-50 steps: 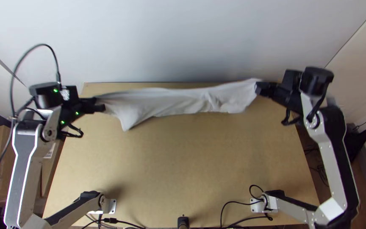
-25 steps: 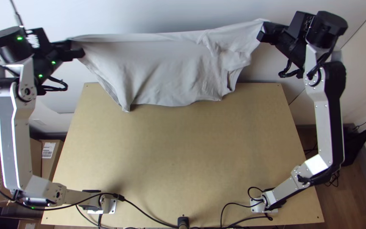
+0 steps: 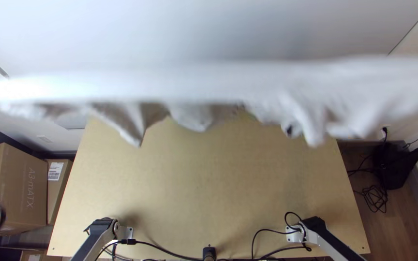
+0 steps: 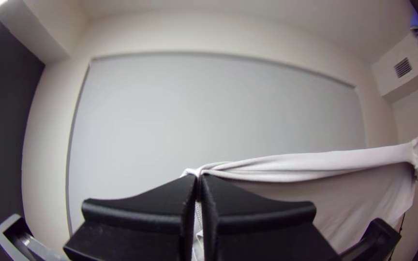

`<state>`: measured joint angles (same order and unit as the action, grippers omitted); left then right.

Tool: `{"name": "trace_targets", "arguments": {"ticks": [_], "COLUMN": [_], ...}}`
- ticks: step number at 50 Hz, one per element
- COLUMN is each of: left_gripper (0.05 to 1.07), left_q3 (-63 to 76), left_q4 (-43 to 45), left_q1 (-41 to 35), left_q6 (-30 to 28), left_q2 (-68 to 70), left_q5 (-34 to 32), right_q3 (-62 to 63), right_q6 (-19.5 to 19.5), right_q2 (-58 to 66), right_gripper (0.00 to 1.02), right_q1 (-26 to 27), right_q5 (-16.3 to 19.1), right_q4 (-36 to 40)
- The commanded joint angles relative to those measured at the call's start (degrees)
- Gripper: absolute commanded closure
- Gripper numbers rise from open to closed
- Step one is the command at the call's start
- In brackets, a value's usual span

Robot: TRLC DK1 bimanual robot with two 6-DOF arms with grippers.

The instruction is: Fold the t-shirt

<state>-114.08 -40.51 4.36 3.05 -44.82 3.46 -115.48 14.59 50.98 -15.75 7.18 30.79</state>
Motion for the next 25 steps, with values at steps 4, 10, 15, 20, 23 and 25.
{"name": "trace_targets", "arguments": {"ticks": [4,10,15,20,23,25], "left_gripper": [1.05,1.05,1.05,1.05,1.05,1.05], "left_q3": [5.27,7.73,12.92,23.73,32.08,38.23], "left_q4": [-1.59,-2.91,-2.64,-1.68,0.35,0.96], "left_q1": [1.35,1.26,0.83,-0.84,-1.11,-1.28], "left_q6": [0.55,0.99,2.66,5.56,6.79,7.15], "left_q2": [8.43,8.69,8.43,9.13,10.28,10.63], "left_q5": [2.78,2.78,2.6,1.72,0.4,-2.67], "right_q3": [0.78,3.6,9.05,19.94,29.26,36.82], "right_q6": [2.2,2.2,2.37,5.01,6.5,6.94], "right_q2": [-7.65,-8.53,-8.53,-9.5,-11.08,-12.49], "right_gripper": [1.0,1.0,1.0,1.0,1.0,1.0], "right_q1": [2.04,2.83,2.74,2.3,2.04,1.51], "right_q5": [-0.94,-0.68,-0.76,-0.76,-0.76,-0.76], "right_q4": [2.88,2.96,1.03,-1.78,-4.86,-7.06]}}
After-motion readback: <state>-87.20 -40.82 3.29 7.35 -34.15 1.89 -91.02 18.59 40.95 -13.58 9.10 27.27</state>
